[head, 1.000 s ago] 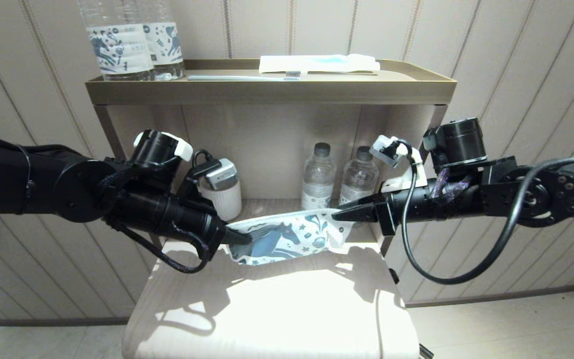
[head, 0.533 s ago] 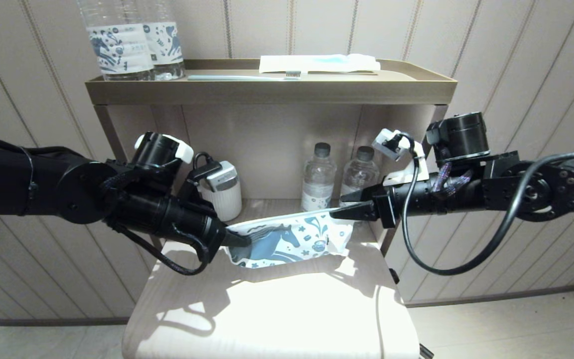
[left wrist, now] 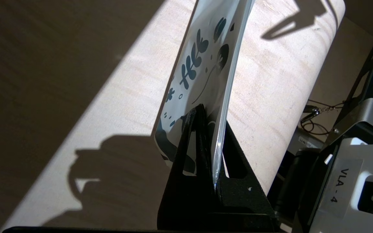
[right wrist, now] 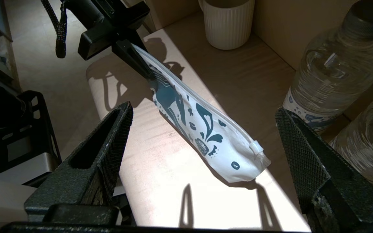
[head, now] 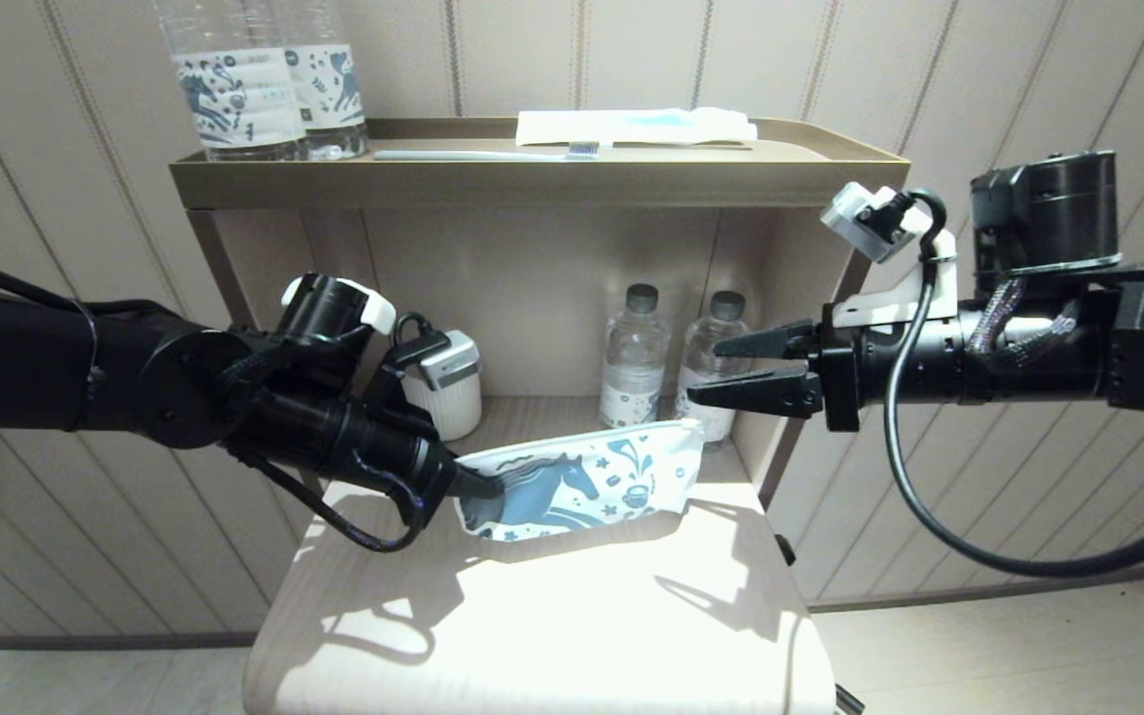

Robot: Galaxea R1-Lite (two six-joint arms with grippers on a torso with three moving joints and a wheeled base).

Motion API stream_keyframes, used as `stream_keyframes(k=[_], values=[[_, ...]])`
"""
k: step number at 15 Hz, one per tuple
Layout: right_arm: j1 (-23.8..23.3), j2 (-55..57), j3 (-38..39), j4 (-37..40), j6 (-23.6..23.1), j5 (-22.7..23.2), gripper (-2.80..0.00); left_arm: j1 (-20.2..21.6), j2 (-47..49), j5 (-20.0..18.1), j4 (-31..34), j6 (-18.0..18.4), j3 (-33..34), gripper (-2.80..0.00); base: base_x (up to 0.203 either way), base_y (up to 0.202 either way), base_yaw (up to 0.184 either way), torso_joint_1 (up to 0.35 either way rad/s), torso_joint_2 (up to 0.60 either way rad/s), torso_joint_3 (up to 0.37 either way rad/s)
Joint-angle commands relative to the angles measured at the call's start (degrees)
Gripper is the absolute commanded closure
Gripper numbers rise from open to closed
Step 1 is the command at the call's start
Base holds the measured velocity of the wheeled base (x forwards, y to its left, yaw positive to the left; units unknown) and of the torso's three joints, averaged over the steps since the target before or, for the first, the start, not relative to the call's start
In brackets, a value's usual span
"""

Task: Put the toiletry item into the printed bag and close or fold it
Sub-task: Close the strorage bag and place it on the desk

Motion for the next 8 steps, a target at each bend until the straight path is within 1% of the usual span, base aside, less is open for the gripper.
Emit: stream_keyframes(k=[1,8], values=[[0.05,-1.25,0.09,-0.11,0.02,0.27,-2.8,-0.08,0.32,-0.13,0.02,0.02,-0.01,0.0,0.0,0.0,0.0,0.0,0.0,0.0],[0.05,-1.07,-0.09,-0.11,0.2,0.27,-2.8,-0.88,0.57,0.33,-0.97,-0.05,-0.25,0.0,0.0,0.0,0.0,0.0,0.0,0.0]])
